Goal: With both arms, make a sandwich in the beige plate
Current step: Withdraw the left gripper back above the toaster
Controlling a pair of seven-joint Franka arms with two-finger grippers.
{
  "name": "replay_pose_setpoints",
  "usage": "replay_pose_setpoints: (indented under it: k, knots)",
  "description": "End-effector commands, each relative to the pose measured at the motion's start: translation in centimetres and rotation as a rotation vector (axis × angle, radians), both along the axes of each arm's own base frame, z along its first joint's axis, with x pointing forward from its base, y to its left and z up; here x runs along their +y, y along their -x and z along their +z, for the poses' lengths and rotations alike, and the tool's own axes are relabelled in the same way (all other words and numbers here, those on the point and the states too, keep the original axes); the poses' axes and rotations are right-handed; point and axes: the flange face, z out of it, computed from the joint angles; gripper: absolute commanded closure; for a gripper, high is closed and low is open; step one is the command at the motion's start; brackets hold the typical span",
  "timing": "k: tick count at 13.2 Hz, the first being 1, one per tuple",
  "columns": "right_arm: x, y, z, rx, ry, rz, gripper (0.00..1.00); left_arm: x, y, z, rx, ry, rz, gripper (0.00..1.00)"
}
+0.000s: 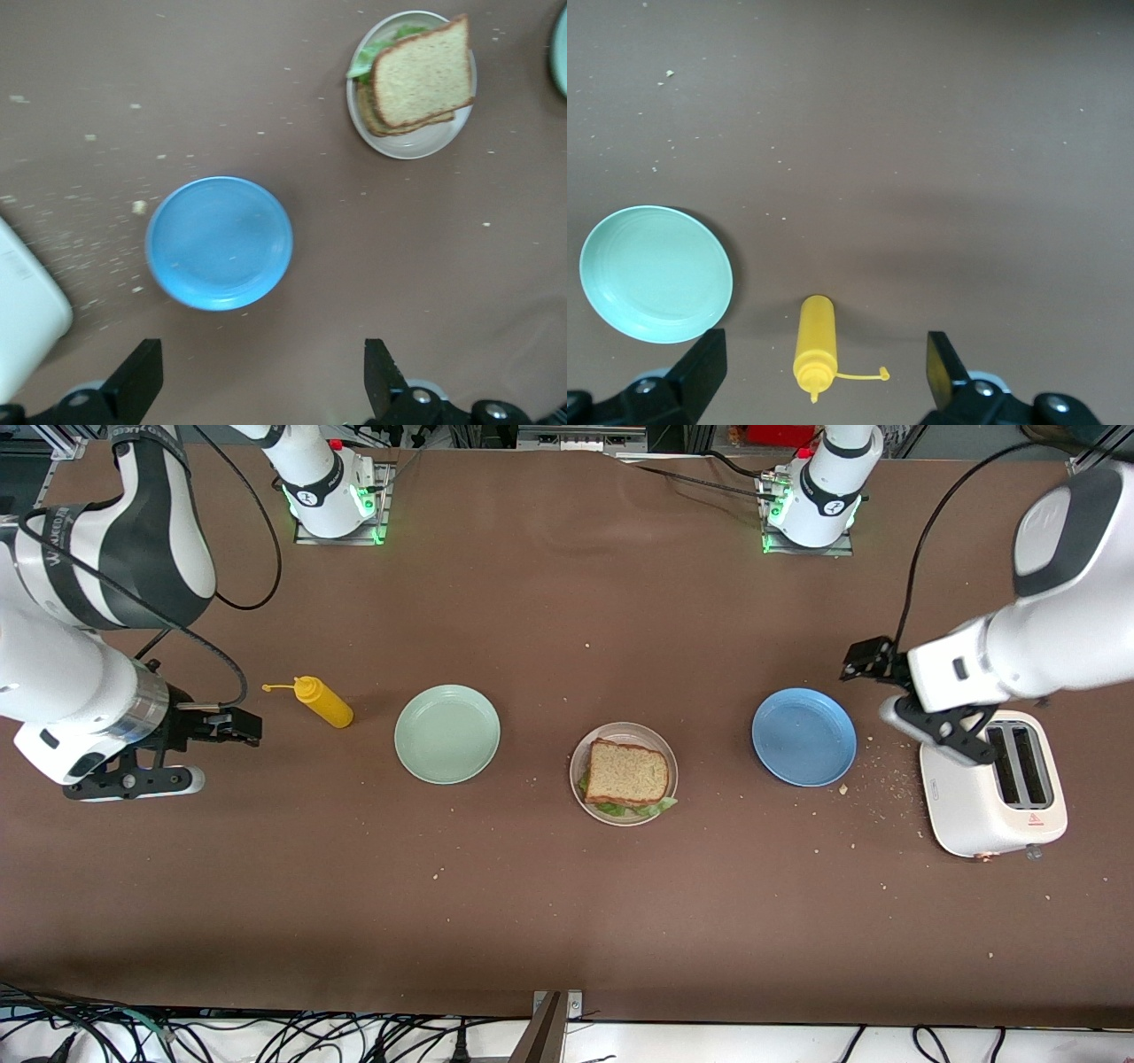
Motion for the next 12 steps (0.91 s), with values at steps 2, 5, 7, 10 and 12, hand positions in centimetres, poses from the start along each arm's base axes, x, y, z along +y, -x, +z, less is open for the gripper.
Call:
replay_pose_setpoints:
  k: [2,5,7,10,12]
  knots:
    - [-0.9,0.1,0.5,0.001,0.008,-0.026,0.0,2.1,1.7,2.3,-0.022,-0.08,0.036,0.0]
    - [-1.3,0.1,0.7,-0.002,0.01,-0.026,0.0,4.9,1.4,2.5,-0.028,-0.088,0.079,0.0]
    - [-1.3,0.3,1.0,0.001,0.017,-0.016,0.0,6.0,1.3,2.7,-0.038,-0.099,0.105,0.0]
    - [-0.9,0.6,1.1,0.015,0.002,-0.027,0.0,7.1,0.5,3.3,-0.111,-0.104,0.142,0.0]
    - [-0.6,0.6,1.1,0.016,0.0,-0.025,0.0,7.0,1.1,4.5,-0.147,-0.116,0.158,0.0]
